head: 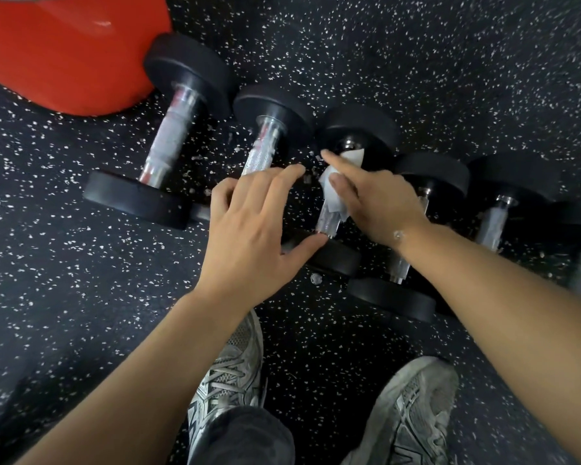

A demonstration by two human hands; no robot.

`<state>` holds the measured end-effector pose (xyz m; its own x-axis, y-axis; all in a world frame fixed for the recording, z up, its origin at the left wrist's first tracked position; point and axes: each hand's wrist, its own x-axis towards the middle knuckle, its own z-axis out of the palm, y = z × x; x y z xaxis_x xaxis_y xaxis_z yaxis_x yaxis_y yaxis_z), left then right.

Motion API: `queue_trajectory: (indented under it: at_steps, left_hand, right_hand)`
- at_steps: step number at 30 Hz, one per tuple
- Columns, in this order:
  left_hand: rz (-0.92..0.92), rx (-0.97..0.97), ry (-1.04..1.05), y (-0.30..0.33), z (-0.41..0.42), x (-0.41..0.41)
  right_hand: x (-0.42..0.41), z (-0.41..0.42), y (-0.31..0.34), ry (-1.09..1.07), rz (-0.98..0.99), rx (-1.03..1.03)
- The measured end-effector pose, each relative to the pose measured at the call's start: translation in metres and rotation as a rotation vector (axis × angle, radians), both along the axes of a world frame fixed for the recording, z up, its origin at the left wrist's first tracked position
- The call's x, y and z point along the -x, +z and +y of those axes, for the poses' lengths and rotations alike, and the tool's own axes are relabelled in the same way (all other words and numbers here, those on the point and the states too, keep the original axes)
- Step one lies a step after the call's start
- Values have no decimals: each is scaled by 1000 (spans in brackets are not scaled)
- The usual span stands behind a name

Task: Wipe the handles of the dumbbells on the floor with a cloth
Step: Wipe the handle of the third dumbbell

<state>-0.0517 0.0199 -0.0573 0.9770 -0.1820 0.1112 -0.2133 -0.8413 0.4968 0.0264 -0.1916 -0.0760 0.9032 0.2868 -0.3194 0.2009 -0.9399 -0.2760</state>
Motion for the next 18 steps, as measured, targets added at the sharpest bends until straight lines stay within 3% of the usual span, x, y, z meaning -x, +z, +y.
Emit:
queue_trajectory:
  at_steps: [6,11,14,18]
  left_hand:
    - [4,-8,-4,-2,-7,-1]
    - [-5,-5,22,-3,-8,-1]
    - [5,-11,30,-3,-7,-1]
    - [10,0,30,-3,-7,-1]
  right_hand:
    - [17,-12,8,97,109,-130]
    - [21,-19,12,266,123,-89]
    - [7,-19,8,119,71,-69]
    - [-7,-16,-7,-67,-12,-234]
